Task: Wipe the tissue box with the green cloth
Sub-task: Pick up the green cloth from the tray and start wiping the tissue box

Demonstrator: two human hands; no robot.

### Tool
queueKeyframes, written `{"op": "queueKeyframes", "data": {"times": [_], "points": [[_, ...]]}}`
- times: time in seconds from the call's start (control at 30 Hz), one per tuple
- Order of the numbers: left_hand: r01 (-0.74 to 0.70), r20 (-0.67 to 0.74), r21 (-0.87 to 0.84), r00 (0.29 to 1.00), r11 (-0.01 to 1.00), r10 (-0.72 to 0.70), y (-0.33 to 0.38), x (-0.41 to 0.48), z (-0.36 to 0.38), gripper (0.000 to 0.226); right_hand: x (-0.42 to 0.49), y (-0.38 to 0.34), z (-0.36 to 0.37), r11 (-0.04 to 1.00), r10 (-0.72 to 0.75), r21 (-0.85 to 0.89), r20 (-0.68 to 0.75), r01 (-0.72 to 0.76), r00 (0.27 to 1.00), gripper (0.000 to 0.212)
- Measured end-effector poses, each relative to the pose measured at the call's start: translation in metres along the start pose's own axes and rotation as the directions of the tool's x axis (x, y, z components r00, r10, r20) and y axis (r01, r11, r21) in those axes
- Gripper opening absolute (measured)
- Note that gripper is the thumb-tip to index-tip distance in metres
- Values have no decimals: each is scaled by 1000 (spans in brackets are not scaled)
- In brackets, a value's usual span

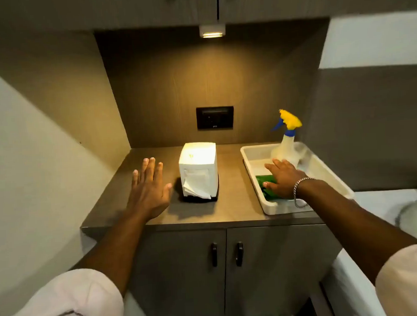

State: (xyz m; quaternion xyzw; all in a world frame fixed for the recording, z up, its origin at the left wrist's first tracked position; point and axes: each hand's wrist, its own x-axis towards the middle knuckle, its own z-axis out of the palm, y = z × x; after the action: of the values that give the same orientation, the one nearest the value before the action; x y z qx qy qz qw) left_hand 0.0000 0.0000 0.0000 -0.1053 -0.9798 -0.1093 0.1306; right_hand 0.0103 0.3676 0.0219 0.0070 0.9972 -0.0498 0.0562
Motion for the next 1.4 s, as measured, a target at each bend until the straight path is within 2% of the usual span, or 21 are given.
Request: {"op": "queueKeyframes", "data": {"times": [0.03,0.17,0.43,0.53,0.63,0.73,0.8,0.87,0.97,1.07,1.13,1.2,1.3,1.4], "points": [[16,71,35,997,999,-18,-4,2,13,68,9,4,8,1000,2,15,93,-4,996,73],[50,290,46,955,998,-62,-30,2,58,73,26,11,25,999,-43,4,291,44,956,83],[51,300,99,951,994,-78,-35,1,75,79,29,11,26,995,-67,-36,387,88,920,91],[42,273,92,960,995,-66,-39,2,77,83,32,14,25,990,-87,-76,312,117,946,88],[48,291,96,954,994,-74,-42,3,78,92,30,20,25,980,-153,-102,148,169,977,77],[52,300,65,952,997,-69,-45,3,79,104,25,24,18,980,-192,52,33,190,981,69],[53,332,-11,942,999,-47,-49,5,74,108,23,26,7,967,-178,179,-30,180,984,57],[38,339,-112,941,993,2,-54,11,64,106,22,29,-7,958,-146,231,-113,169,983,56],[-49,261,-215,960,975,105,-59,33,37,104,18,17,-38,929,-132,306,-257,210,957,53],[-173,179,-295,956,940,232,-53,64,3,114,11,-18,-74,892,-161,355,-330,280,930,60],[-225,185,-345,935,911,301,-46,88,-16,120,16,-43,-91,869,-210,368,-330,330,920,61],[-220,276,-417,894,882,354,-40,110,-28,124,26,-66,-101,841,-253,391,-326,373,911,63],[-147,447,-537,785,831,428,-34,134,-33,132,39,-95,-109,808,-303,408,-330,424,894,64],[-142,524,-556,706,819,477,-23,148,-34,129,52,-116,-111,803,-342,406,-288,437,895,62]]}}
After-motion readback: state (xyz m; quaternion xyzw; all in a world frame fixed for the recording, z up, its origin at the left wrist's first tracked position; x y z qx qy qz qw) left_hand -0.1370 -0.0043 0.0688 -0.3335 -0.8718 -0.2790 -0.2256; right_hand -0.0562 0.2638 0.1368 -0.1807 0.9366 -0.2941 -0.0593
